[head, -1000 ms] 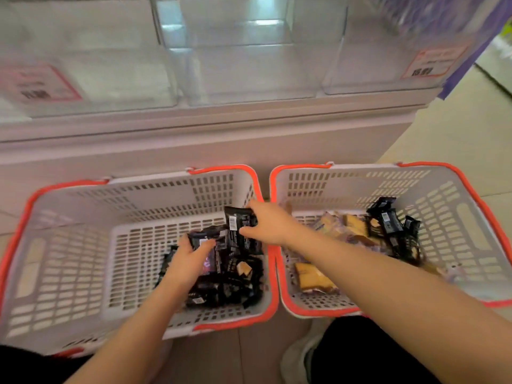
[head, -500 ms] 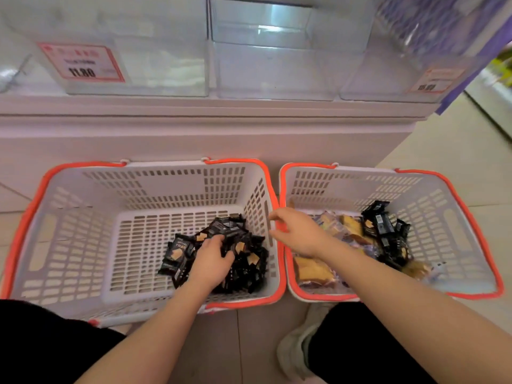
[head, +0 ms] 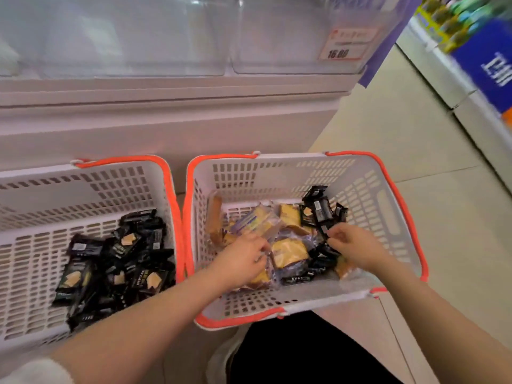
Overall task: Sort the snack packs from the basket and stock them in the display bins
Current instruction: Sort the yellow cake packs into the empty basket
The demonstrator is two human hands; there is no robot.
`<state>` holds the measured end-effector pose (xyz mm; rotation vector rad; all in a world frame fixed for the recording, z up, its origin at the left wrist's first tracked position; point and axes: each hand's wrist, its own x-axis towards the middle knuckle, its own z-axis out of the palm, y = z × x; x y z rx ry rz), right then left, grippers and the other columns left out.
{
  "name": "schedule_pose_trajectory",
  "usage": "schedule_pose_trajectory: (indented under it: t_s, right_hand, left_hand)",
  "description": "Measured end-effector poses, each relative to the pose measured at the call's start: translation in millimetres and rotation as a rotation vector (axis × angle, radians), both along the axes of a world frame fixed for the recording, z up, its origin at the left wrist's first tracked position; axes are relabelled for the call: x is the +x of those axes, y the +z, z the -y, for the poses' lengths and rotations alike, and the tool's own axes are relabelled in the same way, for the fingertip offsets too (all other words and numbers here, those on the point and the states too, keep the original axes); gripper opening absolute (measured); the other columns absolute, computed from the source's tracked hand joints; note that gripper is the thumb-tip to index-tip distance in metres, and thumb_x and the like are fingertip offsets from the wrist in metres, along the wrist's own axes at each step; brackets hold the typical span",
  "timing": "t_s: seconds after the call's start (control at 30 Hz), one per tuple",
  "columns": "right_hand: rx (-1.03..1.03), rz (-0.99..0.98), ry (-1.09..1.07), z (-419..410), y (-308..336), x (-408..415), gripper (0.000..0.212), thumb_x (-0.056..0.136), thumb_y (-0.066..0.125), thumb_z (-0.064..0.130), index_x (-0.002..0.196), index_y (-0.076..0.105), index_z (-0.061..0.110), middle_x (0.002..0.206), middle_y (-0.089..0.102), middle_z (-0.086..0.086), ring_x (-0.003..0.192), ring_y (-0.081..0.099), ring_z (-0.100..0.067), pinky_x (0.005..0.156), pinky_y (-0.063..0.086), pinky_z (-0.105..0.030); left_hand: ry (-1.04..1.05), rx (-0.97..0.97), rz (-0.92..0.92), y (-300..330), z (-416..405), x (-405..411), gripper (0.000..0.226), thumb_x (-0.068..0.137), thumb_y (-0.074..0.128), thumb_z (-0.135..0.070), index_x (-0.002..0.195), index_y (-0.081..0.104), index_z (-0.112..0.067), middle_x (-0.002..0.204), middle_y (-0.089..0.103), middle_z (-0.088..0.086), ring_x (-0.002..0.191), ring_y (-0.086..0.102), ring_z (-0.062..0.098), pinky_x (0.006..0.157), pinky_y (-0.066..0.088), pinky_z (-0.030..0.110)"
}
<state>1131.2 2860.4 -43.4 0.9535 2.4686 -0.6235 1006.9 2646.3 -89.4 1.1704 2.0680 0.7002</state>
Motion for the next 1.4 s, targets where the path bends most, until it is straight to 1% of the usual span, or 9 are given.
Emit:
schedule_pose_trajectory:
  t_s: [0.2, 0.37, 0.5, 0.7, 0.87, 1.07, 1.2, 1.3, 1.4]
  right_hand:
    - [0.026, 0.212, -0.025, -57, -73, 30, 0.020, 0.089, 0.054, 0.020, 0.100, 0.062, 0.006, 0.102, 0.066, -0.014, 0.097, 0.060, -0.029, 0.073, 0.042, -0.031]
    - [0.095, 0.316, 0.275, -79, -126, 18, 0.049, 0.088, 0.058, 0.030, 0.131, 0.044, 0.011, 0.135, 0.044, -0.009, 0.123, 0.043, -0.027, 0.100, 0.038, -0.035]
    - [0.229, 0.368, 0.498, -89, -149, 9, 0.060, 0.084, 0.063, 0.031, 0.135, 0.037, 0.013, 0.141, 0.036, -0.007, 0.127, 0.033, -0.030, 0.105, 0.034, -0.039]
    - [0.400, 0.407, 0.726, -100, -161, 6, 0.066, 0.083, 0.058, 0.052, 0.135, 0.043, 0.015, 0.147, 0.030, -0.008, 0.138, 0.014, -0.036, 0.116, 0.002, -0.046]
    - [0.355, 0.290, 0.846, -105, -163, 3, 0.053, 0.086, 0.054, 0.049, 0.128, 0.051, 0.018, 0.133, 0.045, -0.005, 0.129, 0.026, -0.032, 0.114, 0.012, -0.042]
    - [0.141, 0.269, 0.759, -95, -168, -1, 0.054, 0.088, 0.053, 0.048, 0.130, 0.043, 0.015, 0.133, 0.045, -0.004, 0.124, 0.031, -0.029, 0.096, 0.036, -0.039]
    - [0.001, 0.332, 0.654, -85, -174, 3, 0.078, 0.078, 0.048, 0.070, 0.133, 0.039, 0.016, 0.137, 0.044, -0.005, 0.127, 0.032, -0.029, 0.102, 0.030, -0.041]
    - [0.008, 0.463, 0.736, -82, -173, 1, 0.101, 0.064, 0.052, 0.080, 0.139, 0.032, 0.017, 0.143, 0.038, -0.006, 0.132, 0.025, -0.030, 0.108, 0.024, -0.045]
    - [0.036, 0.474, 0.756, -82, -173, -2, 0.092, 0.067, 0.057, 0.075, 0.136, 0.037, 0.017, 0.138, 0.044, -0.005, 0.129, 0.029, -0.029, 0.104, 0.031, -0.044]
  left_hand:
    - [-0.232, -0.273, 0.045, -60, -77, 30, 0.025, 0.092, 0.045, -0.020, 0.112, 0.057, -0.013, 0.118, 0.053, 0.009, 0.106, 0.052, 0.024, 0.090, 0.043, 0.034]
    - [-0.298, -0.387, 0.083, -97, -110, 52, 0.030, 0.094, 0.046, -0.030, 0.117, 0.052, -0.011, 0.119, 0.050, 0.010, 0.105, 0.052, 0.026, 0.086, 0.043, 0.034]
    - [-0.373, -0.360, 0.039, -120, -130, 69, 0.049, 0.091, 0.052, -0.032, 0.135, 0.037, -0.014, 0.131, 0.042, 0.009, 0.116, 0.046, 0.026, 0.092, 0.045, 0.038]
    - [-0.389, -0.397, -0.055, -139, -152, 84, 0.046, 0.091, 0.052, -0.028, 0.131, 0.038, -0.008, 0.128, 0.046, 0.013, 0.115, 0.048, 0.030, 0.088, 0.043, 0.039]
    - [-0.481, -0.412, -0.127, -148, -148, 76, 0.038, 0.093, 0.046, -0.017, 0.130, 0.041, -0.010, 0.121, 0.050, 0.011, 0.106, 0.054, 0.032, 0.074, 0.047, 0.039]
    - [-0.555, -0.386, -0.224, -154, -124, 63, 0.035, 0.086, 0.049, -0.001, 0.120, 0.042, -0.007, 0.110, 0.053, 0.012, 0.088, 0.058, 0.030, 0.057, 0.042, 0.037]
    - [-0.454, -0.430, -0.158, -159, -99, 57, 0.027, 0.091, 0.046, -0.014, 0.118, 0.041, -0.012, 0.109, 0.057, 0.008, 0.086, 0.060, 0.025, 0.069, 0.053, 0.039]
    - [-0.454, -0.434, -0.097, -159, -95, 62, 0.033, 0.095, 0.042, -0.035, 0.120, 0.038, -0.013, 0.108, 0.057, 0.009, 0.087, 0.058, 0.025, 0.070, 0.051, 0.038]
    - [-0.459, -0.471, -0.130, -159, -102, 63, 0.038, 0.095, 0.041, -0.041, 0.120, 0.039, -0.011, 0.112, 0.056, 0.009, 0.093, 0.058, 0.025, 0.065, 0.043, 0.034]
